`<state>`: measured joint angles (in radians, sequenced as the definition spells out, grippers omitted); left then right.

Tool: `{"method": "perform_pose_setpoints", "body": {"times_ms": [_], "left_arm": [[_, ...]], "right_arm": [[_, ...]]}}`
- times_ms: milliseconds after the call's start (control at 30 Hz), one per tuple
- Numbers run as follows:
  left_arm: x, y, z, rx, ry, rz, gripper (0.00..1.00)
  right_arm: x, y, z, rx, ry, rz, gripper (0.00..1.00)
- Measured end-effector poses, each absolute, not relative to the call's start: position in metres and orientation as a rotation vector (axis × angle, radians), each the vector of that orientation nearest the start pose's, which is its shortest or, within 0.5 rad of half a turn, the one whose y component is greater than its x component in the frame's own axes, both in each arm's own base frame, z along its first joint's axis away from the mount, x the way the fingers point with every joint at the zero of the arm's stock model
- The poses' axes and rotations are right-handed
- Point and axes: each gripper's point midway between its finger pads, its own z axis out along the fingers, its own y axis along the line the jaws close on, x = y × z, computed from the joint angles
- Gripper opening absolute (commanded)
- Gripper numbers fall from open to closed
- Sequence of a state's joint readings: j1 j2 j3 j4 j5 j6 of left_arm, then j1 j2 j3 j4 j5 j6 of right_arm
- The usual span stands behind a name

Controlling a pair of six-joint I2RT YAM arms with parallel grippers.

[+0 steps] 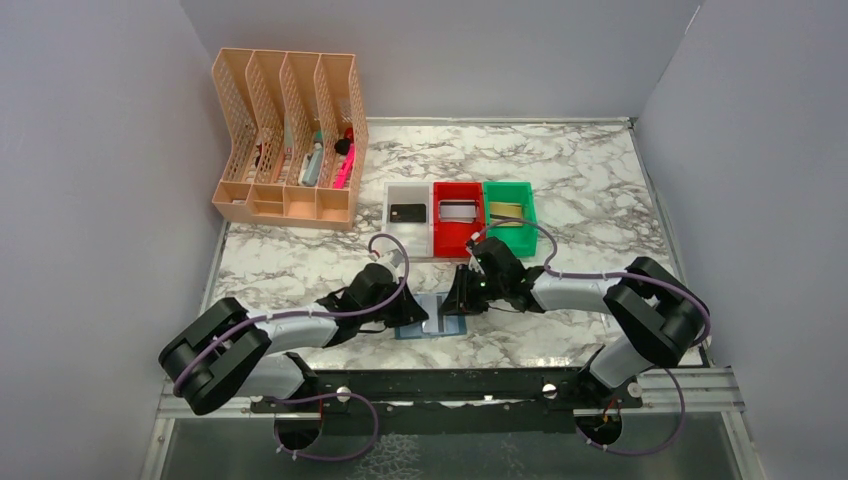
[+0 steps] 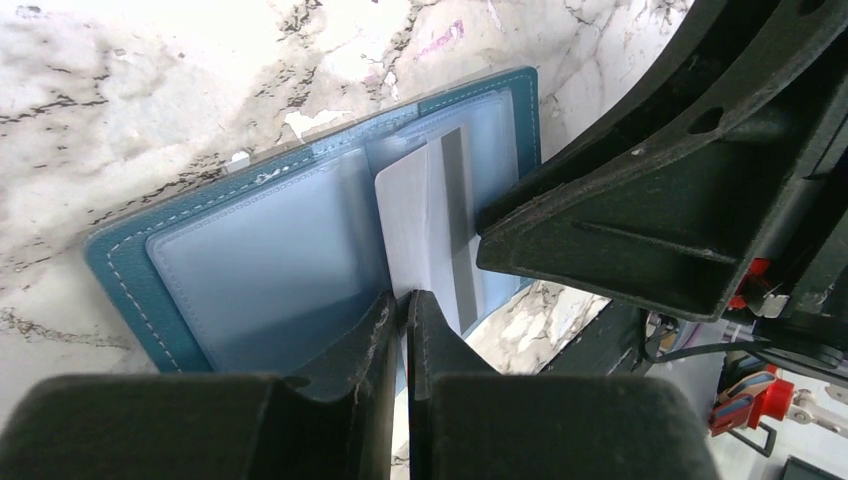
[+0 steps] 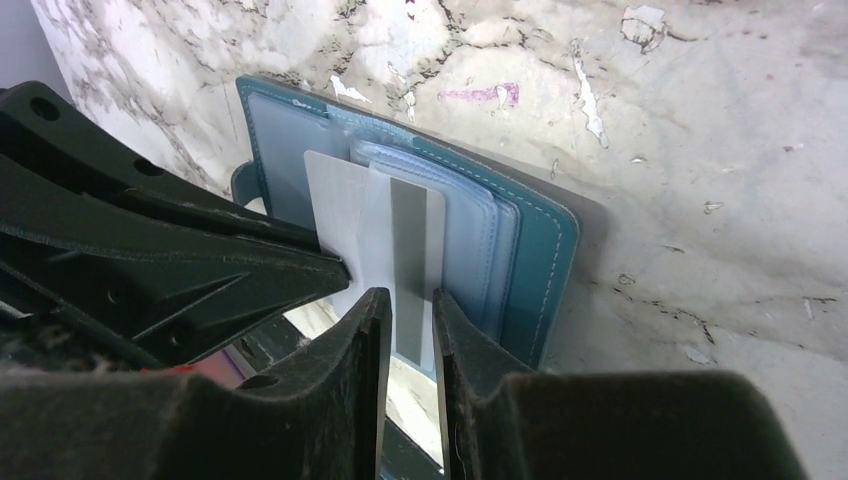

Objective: Take the credit cards out of the card holder

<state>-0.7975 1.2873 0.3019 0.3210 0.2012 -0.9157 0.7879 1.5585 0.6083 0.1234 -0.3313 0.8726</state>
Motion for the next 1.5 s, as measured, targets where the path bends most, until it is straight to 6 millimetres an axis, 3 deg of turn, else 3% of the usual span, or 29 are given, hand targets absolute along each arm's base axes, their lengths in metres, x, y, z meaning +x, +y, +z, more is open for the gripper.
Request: {"method": "perform_pose_setpoints", "body": {"times_ms": [267,533,733,867,1167,1500], "left_arm": [[0.166,-0.262,0.034,-0.036,2.465,-1.065,0.00],[0.167,-0.260,0.041,-0.019,2.439,-1.062,0.24],[0.163,-0.264,0.032,-0.009,2.477,-1.075,0.25],[0.163,-0.266,0.032,-0.002,2.477,-1.091,0.22],[0.165,-0.269,0.036,-0.008,2.464,-1.107,0.00],[0.175,-0.257,0.054,0.005,2.423,-0.999,0.00]], "right_arm": [[0.181,0.305,0.026,-0.056,2.677,1.064,0.27],[0.181,0.305,0.027,-0.060,2.671,1.068,0.27],[0.180,0.305,0.026,-0.052,2.665,1.084,0.27],[0.180,0.306,0.026,-0.044,2.661,1.091,0.27],[0.180,0.305,0.026,-0.041,2.663,1.088,0.27],[0.184,0.295,0.028,-0.024,2.655,1.013,0.27]]}}
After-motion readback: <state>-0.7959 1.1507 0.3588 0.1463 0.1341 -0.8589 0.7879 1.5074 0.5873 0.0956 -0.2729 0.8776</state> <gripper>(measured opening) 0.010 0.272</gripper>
